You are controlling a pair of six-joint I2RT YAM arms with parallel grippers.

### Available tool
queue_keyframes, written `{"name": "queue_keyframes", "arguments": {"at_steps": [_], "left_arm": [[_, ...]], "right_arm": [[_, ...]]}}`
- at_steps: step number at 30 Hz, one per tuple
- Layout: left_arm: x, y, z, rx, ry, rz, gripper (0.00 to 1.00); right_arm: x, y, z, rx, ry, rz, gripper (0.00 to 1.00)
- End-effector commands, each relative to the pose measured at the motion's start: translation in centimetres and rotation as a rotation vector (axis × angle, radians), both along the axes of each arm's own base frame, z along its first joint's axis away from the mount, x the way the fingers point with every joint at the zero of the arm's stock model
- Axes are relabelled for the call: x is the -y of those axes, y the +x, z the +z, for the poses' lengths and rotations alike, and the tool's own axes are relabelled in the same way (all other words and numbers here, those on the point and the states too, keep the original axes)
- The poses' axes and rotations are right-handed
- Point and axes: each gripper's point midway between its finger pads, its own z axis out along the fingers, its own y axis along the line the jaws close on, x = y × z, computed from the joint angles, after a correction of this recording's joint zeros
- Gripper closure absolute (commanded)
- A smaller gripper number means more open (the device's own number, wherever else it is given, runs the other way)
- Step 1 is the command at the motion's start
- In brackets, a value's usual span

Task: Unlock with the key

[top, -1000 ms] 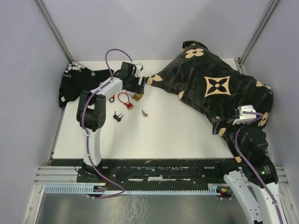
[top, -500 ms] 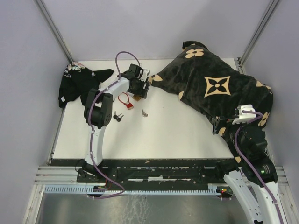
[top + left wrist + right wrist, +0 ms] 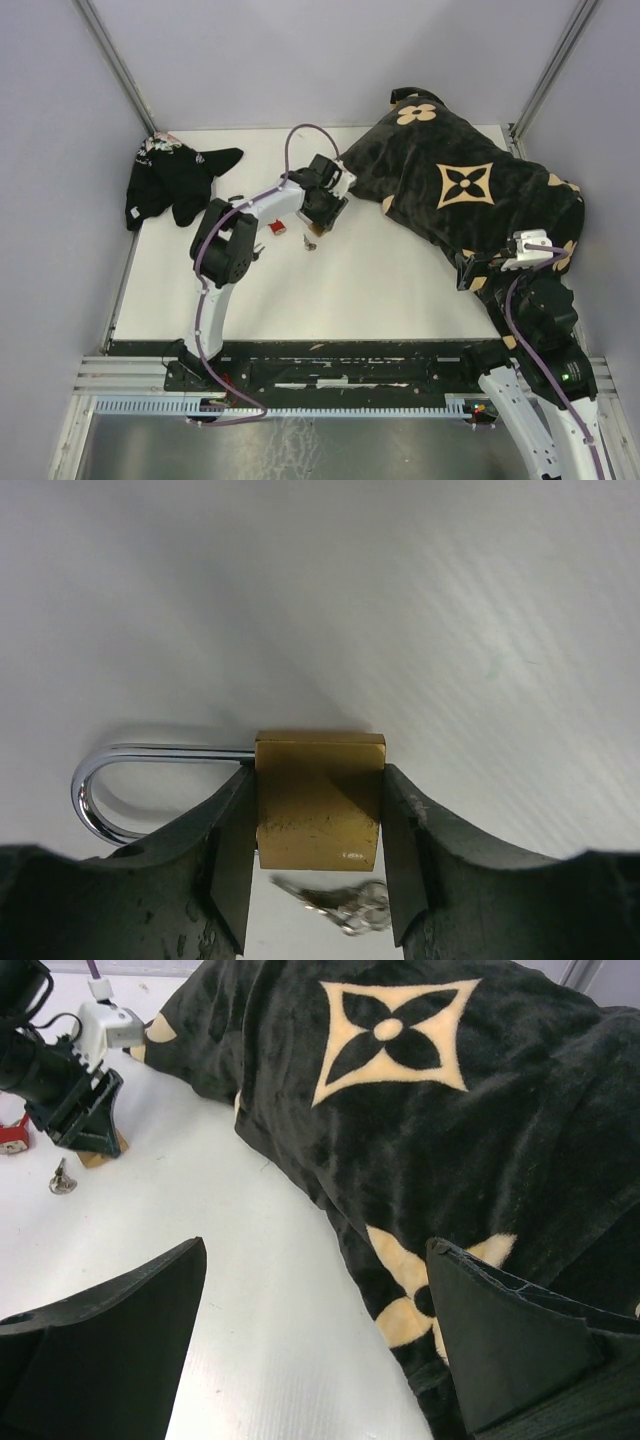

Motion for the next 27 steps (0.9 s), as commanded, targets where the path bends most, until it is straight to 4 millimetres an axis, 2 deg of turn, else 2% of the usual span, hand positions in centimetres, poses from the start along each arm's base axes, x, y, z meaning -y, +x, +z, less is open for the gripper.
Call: {"name": "queue_keyframes", "arguments": {"at_steps": [1,7,12,16,20,24,27], "left_arm": [[4.5,-2.7,6.8,0.126,-0.092,-0.164,0.62],[7.6,-8.5,7.5,0.132,-0.116,-0.290,0.60],[8.1,-12.9,6.0,0.111,-0.096,-0.342,0.58],[7.2,-15.2,5.0,0.099,-0.061,-0.290,0.57],[5.7,-17.0,5.3,0.101,-0.061,-0.184,0.55],[3.6,-17.8,5.3,0.126,-0.074,-0.111,0.52],[2.6,-18.3,4.3,0.124,-0.058,-0.110,0.51]], "right_arm": [[-0.2,-0.2,1.4,0.062,0.011,0.015,0.01],[-0.4,-0.7,1.8,0.082,0.022,0.035,0.01],[-0.7,-0.9,1.9,0.092,0.028,0.052,0.01],[-0.7,-1.0,2.0,0.097,0.031,0.057,0.01],[-0.9,-1.0,2.0,0.098,0.032,0.064,0.01],[-0.9,-1.0,2.0,0.099,0.033,0.068,0.01],[-1.0,-1.0,2.0,0.098,0.033,0.069,0.01]]}}
